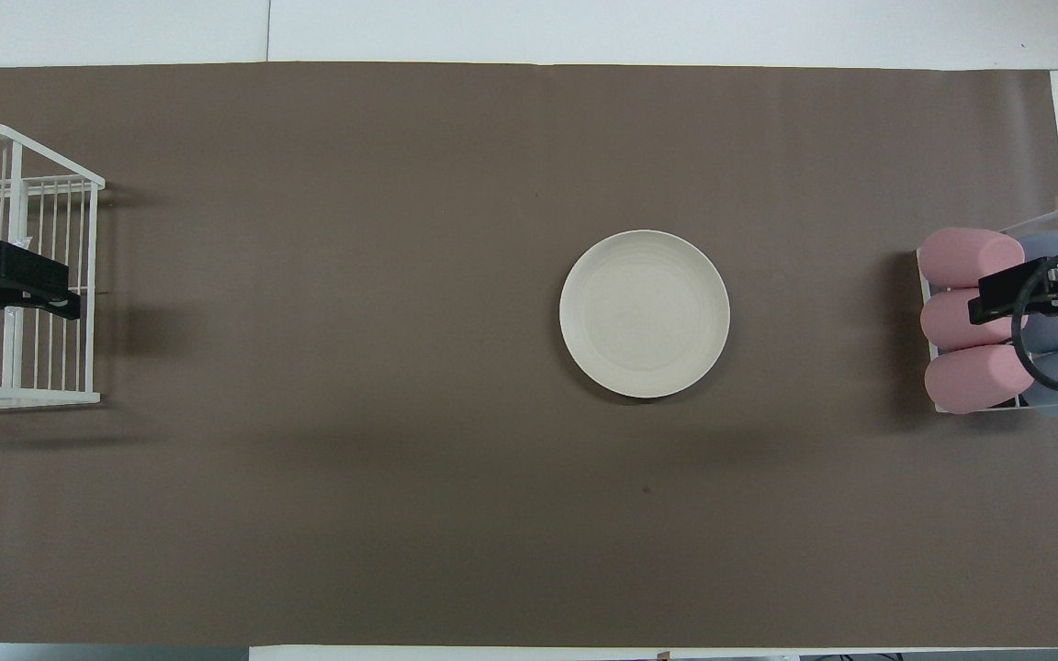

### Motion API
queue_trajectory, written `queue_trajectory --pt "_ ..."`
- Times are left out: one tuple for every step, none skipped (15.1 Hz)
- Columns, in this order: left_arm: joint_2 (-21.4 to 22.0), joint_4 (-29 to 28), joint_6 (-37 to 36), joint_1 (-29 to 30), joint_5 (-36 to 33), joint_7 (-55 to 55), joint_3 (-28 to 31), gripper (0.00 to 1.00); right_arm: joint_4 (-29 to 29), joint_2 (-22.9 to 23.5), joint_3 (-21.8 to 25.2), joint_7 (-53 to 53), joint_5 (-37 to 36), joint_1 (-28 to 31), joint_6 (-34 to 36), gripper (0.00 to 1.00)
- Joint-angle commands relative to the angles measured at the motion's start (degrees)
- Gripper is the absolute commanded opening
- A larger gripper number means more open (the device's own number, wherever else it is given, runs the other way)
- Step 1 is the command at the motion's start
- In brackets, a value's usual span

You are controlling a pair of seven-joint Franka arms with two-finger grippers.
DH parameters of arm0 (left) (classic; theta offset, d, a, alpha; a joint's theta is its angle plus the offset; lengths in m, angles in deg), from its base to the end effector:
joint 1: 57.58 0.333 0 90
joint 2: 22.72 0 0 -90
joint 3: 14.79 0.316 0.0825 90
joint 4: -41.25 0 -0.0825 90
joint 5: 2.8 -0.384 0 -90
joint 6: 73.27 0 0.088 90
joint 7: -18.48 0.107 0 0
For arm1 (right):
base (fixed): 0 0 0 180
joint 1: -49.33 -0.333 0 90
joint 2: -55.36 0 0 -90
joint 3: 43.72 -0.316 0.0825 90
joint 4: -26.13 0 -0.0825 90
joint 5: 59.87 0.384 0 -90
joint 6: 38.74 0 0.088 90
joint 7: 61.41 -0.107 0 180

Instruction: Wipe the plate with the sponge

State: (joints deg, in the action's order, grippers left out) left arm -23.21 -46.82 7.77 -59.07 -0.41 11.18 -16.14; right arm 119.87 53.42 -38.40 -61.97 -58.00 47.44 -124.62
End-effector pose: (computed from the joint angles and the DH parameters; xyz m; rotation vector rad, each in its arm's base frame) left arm 0.5393 -0.0317 0.6229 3.1025 0.1149 -0.2090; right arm 0.5339 -0.0291 0.6065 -3.0973 0.1065 0.1590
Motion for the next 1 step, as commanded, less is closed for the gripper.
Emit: queue_trajectory --pt "0.14 0.70 -0.79 1.05 -0.89 1.42 -0.84 1.00 0.74 -0.95 0.04 -0.93 -0.03 -0.31 -0.96 1.00"
